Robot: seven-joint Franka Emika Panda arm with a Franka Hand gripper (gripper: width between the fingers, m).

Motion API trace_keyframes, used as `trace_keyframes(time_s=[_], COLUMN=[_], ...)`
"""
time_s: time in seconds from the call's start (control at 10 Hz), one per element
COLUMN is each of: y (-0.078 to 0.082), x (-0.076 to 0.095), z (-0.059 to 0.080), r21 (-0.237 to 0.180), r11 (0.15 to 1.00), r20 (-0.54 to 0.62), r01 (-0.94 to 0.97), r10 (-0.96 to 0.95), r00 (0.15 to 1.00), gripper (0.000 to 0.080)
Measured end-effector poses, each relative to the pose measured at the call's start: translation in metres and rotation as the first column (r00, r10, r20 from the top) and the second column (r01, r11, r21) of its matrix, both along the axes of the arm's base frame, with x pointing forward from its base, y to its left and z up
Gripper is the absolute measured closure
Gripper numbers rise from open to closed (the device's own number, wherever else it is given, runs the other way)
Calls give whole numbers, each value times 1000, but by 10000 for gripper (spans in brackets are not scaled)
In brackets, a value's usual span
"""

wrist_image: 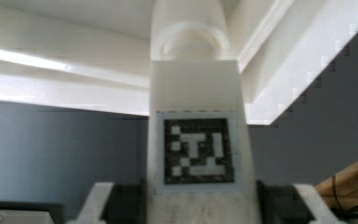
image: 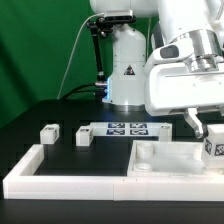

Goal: Assemble one leg

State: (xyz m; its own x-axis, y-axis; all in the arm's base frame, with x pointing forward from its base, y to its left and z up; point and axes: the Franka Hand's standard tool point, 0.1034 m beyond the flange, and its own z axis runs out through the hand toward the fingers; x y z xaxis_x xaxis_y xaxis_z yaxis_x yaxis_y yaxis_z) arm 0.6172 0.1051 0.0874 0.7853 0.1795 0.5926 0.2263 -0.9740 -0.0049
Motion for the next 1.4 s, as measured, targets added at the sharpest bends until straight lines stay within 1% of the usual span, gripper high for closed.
trace_keyframes(time_s=[0.1, 0.2, 0.3, 0.4, 0.5, 0.6, 0.9, 1.1, 1.2, 1.3, 1.4], y=[0, 0, 0, 0, 0, 0, 1, 7, 11, 16, 16], x=[-1, -2, -2, -2, -2, -2, -2, 1, 2, 2, 6], z=[-1, -3, -3, -4, -4, -4, -3, 16, 22, 26, 30], r21=[0, -1, -1, -1, -1, -1, 1, 4, 5, 5, 6], r11=[1000, 1000, 1000, 1000, 1000, 1000, 1000, 1000, 1000, 1000, 1000], r20=[-16, -25, -25, -27, -27, -27, -30, -30, -48, -94, -90], r01=[-2, -3, -3, -3, -3, -3, -1, -5, -13, -26, -27], r10=[2, 3, 3, 3, 3, 3, 1, 6, 13, 26, 27], r00=[1000, 1000, 1000, 1000, 1000, 1000, 1000, 1000, 999, 995, 996], gripper=[508, 355, 355, 209, 209, 159, 151, 151, 151, 151, 151])
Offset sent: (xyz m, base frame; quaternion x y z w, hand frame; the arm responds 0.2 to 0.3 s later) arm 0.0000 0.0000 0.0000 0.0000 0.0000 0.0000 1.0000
